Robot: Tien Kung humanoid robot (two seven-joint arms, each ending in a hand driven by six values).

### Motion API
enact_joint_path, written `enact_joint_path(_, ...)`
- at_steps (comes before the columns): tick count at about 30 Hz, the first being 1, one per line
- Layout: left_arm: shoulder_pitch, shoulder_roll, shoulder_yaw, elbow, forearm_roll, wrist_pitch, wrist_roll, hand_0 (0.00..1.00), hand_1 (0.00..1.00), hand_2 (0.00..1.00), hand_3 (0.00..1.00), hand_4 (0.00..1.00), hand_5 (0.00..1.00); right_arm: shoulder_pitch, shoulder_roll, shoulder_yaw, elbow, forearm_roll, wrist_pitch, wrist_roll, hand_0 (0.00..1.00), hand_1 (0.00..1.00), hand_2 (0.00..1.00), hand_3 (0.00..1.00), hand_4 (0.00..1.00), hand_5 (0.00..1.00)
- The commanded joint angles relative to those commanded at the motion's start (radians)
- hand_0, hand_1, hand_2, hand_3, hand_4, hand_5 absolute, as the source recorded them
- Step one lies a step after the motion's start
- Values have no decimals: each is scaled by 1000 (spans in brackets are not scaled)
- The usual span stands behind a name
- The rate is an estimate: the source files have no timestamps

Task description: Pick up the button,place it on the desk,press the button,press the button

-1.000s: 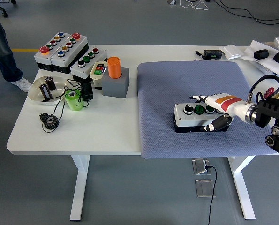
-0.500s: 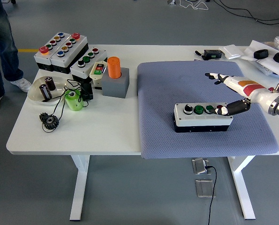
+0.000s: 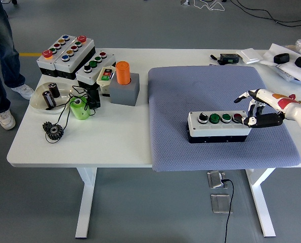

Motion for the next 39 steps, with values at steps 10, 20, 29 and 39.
enact_joint_path(10, 0, 0, 4, 0, -7, -2, -2, 655, 717, 744, 525, 319, 947, 7, 9, -24, -14, -18, 21, -29, 164, 2, 74, 685, 651, 453)
enact_joint_path(20, 3, 0, 13, 0, -10, -2, -1, 655, 716, 744, 525, 320, 948, 19, 41, -58, -61, -28, 17, -43, 161, 2, 71, 683, 643, 472)
enact_joint_path(29, 4, 0, 17, 0, -15, -2, -1, 655, 716, 744, 525, 319, 946, 12, 53, -63, -73, -38, 21, -58, 163, 2, 74, 688, 642, 487)
enact_joint_path(39, 7, 0, 17, 0, -17, -2, 0, 655, 716, 744, 526, 319, 947, 27, 61, -113, -79, -44, 15, -69, 163, 2, 74, 688, 641, 491)
